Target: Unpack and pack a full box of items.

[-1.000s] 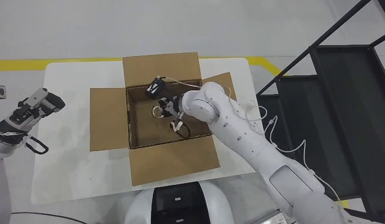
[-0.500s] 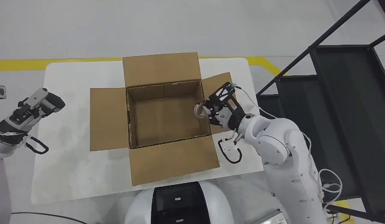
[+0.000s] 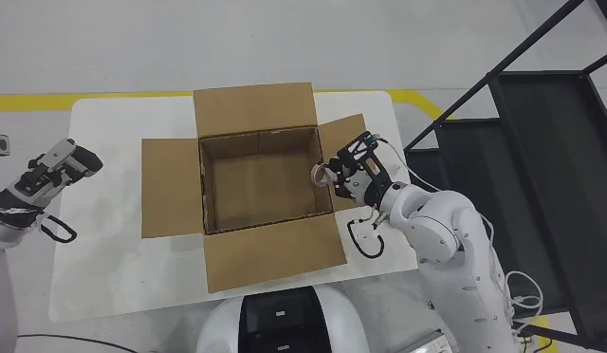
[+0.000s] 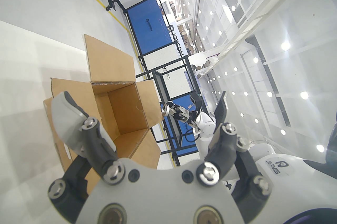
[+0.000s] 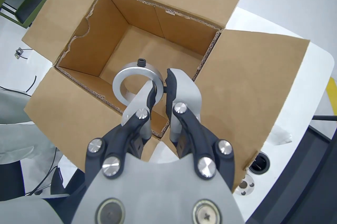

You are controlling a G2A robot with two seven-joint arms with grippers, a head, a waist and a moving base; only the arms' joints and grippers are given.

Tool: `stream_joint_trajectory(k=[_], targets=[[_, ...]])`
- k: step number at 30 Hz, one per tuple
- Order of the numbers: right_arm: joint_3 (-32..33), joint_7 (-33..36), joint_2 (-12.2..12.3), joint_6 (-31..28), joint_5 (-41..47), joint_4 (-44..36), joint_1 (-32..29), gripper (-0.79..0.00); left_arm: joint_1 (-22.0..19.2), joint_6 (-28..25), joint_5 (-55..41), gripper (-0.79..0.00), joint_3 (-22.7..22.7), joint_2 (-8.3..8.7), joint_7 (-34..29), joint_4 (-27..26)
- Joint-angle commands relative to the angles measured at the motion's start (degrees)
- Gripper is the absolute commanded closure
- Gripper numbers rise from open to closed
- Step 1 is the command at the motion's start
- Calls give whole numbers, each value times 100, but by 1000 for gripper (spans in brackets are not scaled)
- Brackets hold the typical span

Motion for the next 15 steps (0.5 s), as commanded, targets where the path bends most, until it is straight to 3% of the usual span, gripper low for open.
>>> stream_joint_trajectory(k=[1,8,15], targets=[[0,0,0,0,0,0,0,0,0,0,0,-785,0,0,0,0],[215,-44,58,-255,-34,-57,-93,0,0,0,0,-785,0,0,0,0],[1577,134,223,-1023,935,-65,-613,0,0,0,0,-785,0,0,0,0]])
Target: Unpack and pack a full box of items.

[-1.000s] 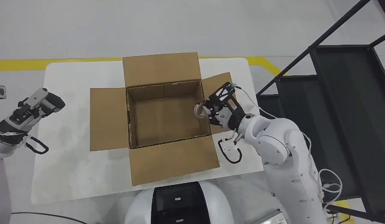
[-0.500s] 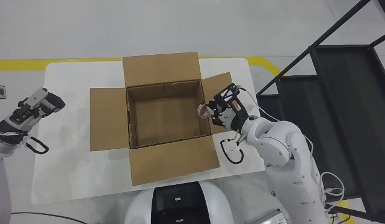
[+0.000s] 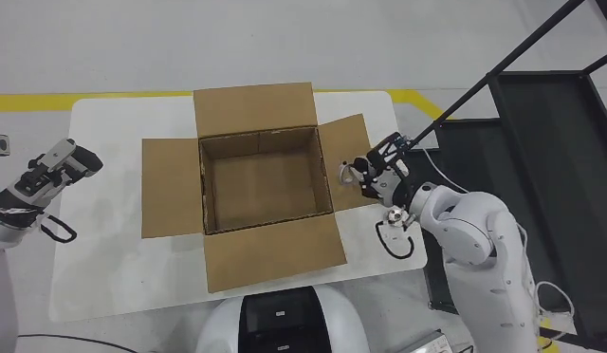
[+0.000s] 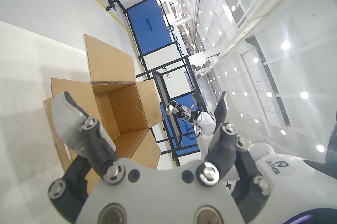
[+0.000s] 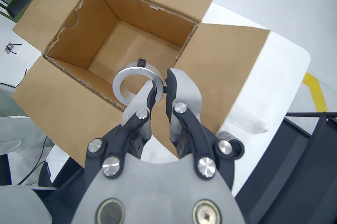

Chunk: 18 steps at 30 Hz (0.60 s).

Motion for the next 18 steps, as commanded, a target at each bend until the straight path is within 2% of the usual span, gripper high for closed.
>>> stream_joint_trajectory(k=[1,5,9,12,14,18], targets=[[535,-6,43,-173,463,70,-236,0,0,0,0,-785,0,0,0,0],[1428,-162,100,8,772,391,-618,0,0,0,0,-785,0,0,0,0],[1794,-207,141,89,720,730,-865,0,0,0,0,-785,0,0,0,0],[1699,6,178,33,339,915,-974,0,0,0,0,-785,0,0,0,0],[1411,238,209,-61,-284,961,-965,0,0,0,0,-785,0,0,0,0],[874,270,224,-104,-715,1067,-916,0,0,0,0,-785,0,0,0,0]])
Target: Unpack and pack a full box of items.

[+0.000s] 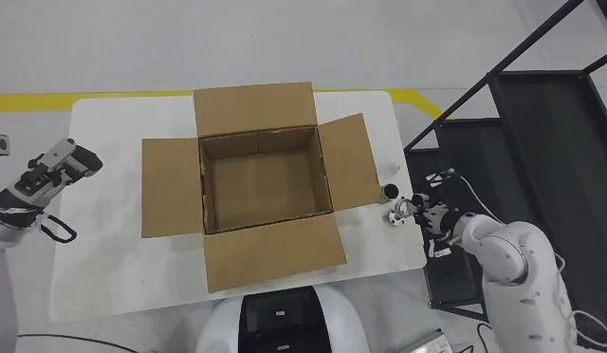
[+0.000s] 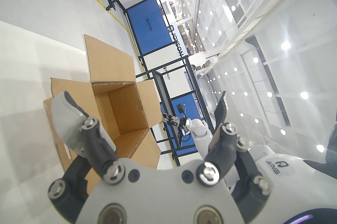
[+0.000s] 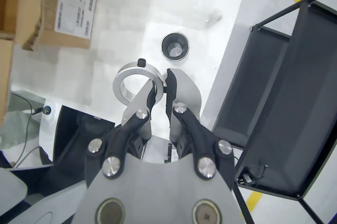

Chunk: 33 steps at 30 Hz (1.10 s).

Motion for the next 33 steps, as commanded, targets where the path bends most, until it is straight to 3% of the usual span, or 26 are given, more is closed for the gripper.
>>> stream_joint_trajectory(k=[1,7,12,16,23,32,33], targets=[[-267,6,7,-17,-232,28,9,0,0,0,0,-785,0,0,0,0],[-955,-50,30,-98,-1078,31,-57,0,0,0,0,-785,0,0,0,0],[-1595,-294,55,9,-2611,184,-76,0,0,0,0,-785,0,0,0,0],[-1943,-756,34,581,-3329,523,18,0,0,0,0,-785,0,0,0,0],[-2342,-996,-19,1247,-3703,1118,301,0,0,0,0,-785,0,0,0,0],[-2533,-966,-44,1287,-3594,1466,507,0,0,0,0,-785,0,0,0,0],[-2538,-954,-45,1294,-3584,1481,519,-225,0,0,0,-785,0,0,0,0]])
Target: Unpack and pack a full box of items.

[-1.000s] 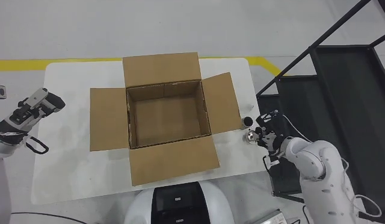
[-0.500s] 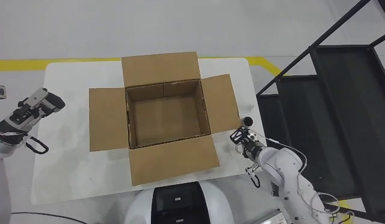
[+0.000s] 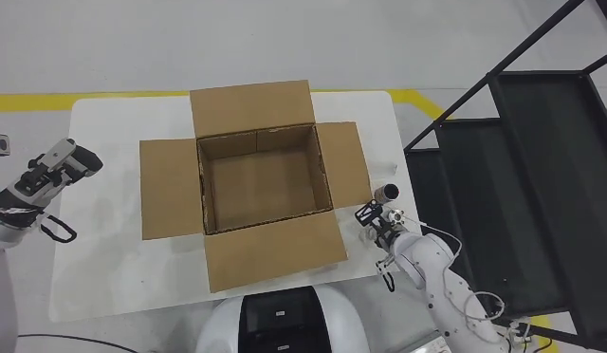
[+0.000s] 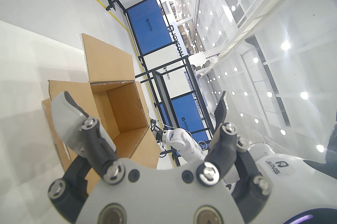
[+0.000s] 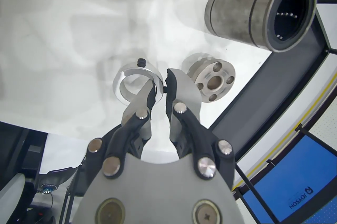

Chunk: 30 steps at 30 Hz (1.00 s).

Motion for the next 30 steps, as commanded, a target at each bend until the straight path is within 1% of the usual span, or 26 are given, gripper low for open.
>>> stream_joint_trajectory(k=[1,2,10,14,16,20,22,25,28,30], targets=[[-12,20,-2,15,22,26,26,-585,0,0,0,-785,0,0,0,0],[-18,26,-2,27,32,40,37,-785,0,0,0,-785,0,0,0,0],[28,-78,8,4,102,255,137,-785,0,0,0,-785,0,0,0,0],[303,-256,51,-202,309,319,98,-785,0,0,0,-785,0,0,0,0],[481,-272,96,-534,339,198,3,-785,0,0,0,-785,0,0,0,0],[1007,-260,178,-849,505,-160,-283,-785,0,0,0,-785,0,0,0,0],[1267,-316,208,-1017,750,-334,-419,-785,0,0,0,-785,0,0,0,0],[1662,-372,250,-1450,1387,-590,-592,-785,0,0,0,-785,0,0,0,0],[2072,-308,309,-2159,2159,-876,-755,-785,0,0,0,-785,0,0,0,0],[2325,-187,344,-2442,2606,-1207,-881,-785,0,0,0,-785,0,0,0,0]])
